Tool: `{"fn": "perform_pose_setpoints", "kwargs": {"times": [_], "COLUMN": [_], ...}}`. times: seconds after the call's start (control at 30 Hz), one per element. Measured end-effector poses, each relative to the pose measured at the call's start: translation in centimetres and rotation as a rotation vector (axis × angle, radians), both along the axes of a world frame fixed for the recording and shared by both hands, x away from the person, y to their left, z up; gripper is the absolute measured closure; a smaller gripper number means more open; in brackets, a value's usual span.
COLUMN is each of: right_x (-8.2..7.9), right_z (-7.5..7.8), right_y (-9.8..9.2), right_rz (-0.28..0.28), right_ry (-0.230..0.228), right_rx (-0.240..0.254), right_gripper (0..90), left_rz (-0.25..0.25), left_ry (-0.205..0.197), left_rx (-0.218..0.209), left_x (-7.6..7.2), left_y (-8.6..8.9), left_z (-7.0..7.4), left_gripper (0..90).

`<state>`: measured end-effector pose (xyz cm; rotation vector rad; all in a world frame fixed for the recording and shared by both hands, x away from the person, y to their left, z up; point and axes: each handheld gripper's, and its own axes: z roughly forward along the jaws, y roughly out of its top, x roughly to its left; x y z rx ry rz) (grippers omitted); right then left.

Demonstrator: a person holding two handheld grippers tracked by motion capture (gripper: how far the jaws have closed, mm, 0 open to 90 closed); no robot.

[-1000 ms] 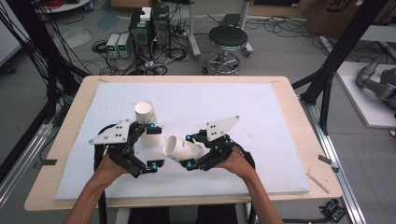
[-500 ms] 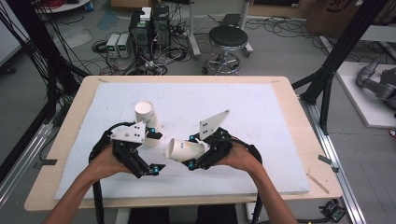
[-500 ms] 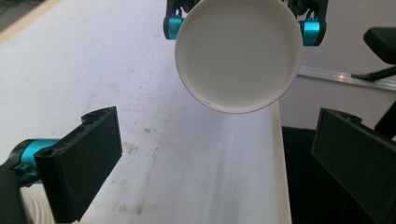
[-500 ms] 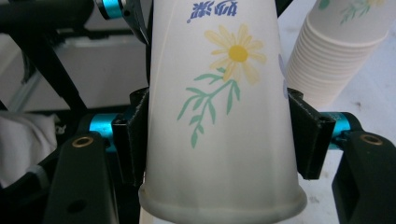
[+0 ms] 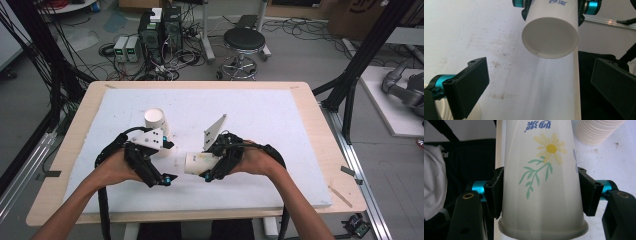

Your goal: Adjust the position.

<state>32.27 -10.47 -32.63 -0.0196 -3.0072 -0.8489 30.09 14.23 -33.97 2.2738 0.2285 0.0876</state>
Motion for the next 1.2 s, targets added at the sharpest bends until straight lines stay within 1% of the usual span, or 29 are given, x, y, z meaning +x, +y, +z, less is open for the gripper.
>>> {"fn": "perform_pose_setpoints", "kwargs": {"times": [0.03,0.07,0.2,0.23,0.3,0.33,0.37,0.4,0.43,0.47,0.53,0.63,0.7,0.73,0.8,0.9,0.93,1.0,1.07,1.1,1.13,1.17,1.2], "right_x": [-0.1,-0.1,0.0,-0.1,-0.1,0.0,0.0,0.0,0.1,0.1,0.1,0.1,0.1,0.1,0.1,0.2,0.2,0.2,0.2,0.2,0.2,0.2,0.2], "right_z": [0.1,0.1,0.1,0.2,0.1,0.1,0.1,0.1,0.1,0.1,0.1,0.0,0.1,0.1,0.1,0.1,0.1,0.0,0.1,0.0,0.0,0.0,0.0], "right_y": [0.2,0.2,0.5,0.5,0.6,0.6,0.6,0.6,0.6,0.6,0.7,0.7,0.7,0.7,0.6,0.6,0.6,0.6,0.7,0.7,0.7,0.7,0.7], "right_rz": [-0.004,-0.004,0.008,0.004,0.008,0.01,0.015,0.015,0.014,0.014,0.013,0.017,0.018,0.017,0.015,0.019,0.022,0.021,0.022,0.023,0.023,0.023,0.02], "right_ry": [0.008,0.008,0.001,0.009,0.003,0.003,0.008,0.008,0.005,0.005,0.006,0.01,0.007,0.013,0.013,0.014,0.015,0.012,0.012,0.011,0.011,0.011,0.01], "right_rx": [-0.029,-0.029,-0.064,-0.067,-0.064,-0.063,-0.062,-0.062,-0.063,-0.063,-0.068,-0.065,-0.065,-0.063,-0.063,-0.062,-0.061,-0.061,-0.064,-0.064,-0.063,-0.063,-0.064], "right_gripper": [33.7,33.7,33.6,33.6,33.6,33.6,33.5,33.5,33.5,33.5,33.4,33.4,33.4,33.4,33.4,33.4,33.4,33.4,33.4,33.4,33.4,33.4,33.5], "left_rz": [-0.003,-0.005,-0.009,-0.013,-0.019,-0.02,-0.028,-0.028,-0.034,-0.034,-0.041,-0.057,-0.058,-0.057,-0.057,-0.054,-0.062,-0.08,-0.082,-0.093,-0.093,-0.106,-0.112], "left_ry": [0.004,0.006,0.02,0.021,0.019,0.023,0.022,0.022,0.022,0.022,0.024,0.029,0.028,0.031,0.026,0.033,0.037,0.046,0.044,0.039,0.039,0.04,0.037], "left_rx": [0.011,0.024,0.035,0.034,0.035,0.031,0.036,0.036,0.04,0.04,0.041,0.037,0.036,0.029,0.034,0.037,0.037,0.029,0.032,0.036,0.036,0.033,0.031], "left_x": [0.0,0.1,0.2,0.2,0.2,0.2,0.4,0.4,0.5,0.5,0.6,0.8,0.8,0.9,1.0,1.0,1.1,1.0,1.0,1.1,1.1,1.1,1.1], "left_y": [-0.1,-0.2,-0.7,-0.8,-1.1,-1.3,-1.7,-1.7,-2.3,-2.3,-2.9,-3.5,-3.8,-4.0,-4.2,-4.4,-4.4,-4.4,-4.4,-4.3,-4.3,-4.3,-4.3], "left_z": [-0.1,-0.1,-0.3,-0.3,-0.3,-0.3,-0.4,-0.4,-0.5,-0.5,-0.7,-0.8,-0.9,-0.9,-1.0,-1.1,-1.1,-1.1,-1.1,-1.1,-1.1,-1.1,-1.1], "left_gripper": [1.8,1.8,1.8,1.8,1.8,1.8,1.8,1.8,1.8,1.8,1.8,4.2,4.2,4.2,4.3,4.3,6.6,19.8,21.0,27.8,32.0,32.0,35.5]}}
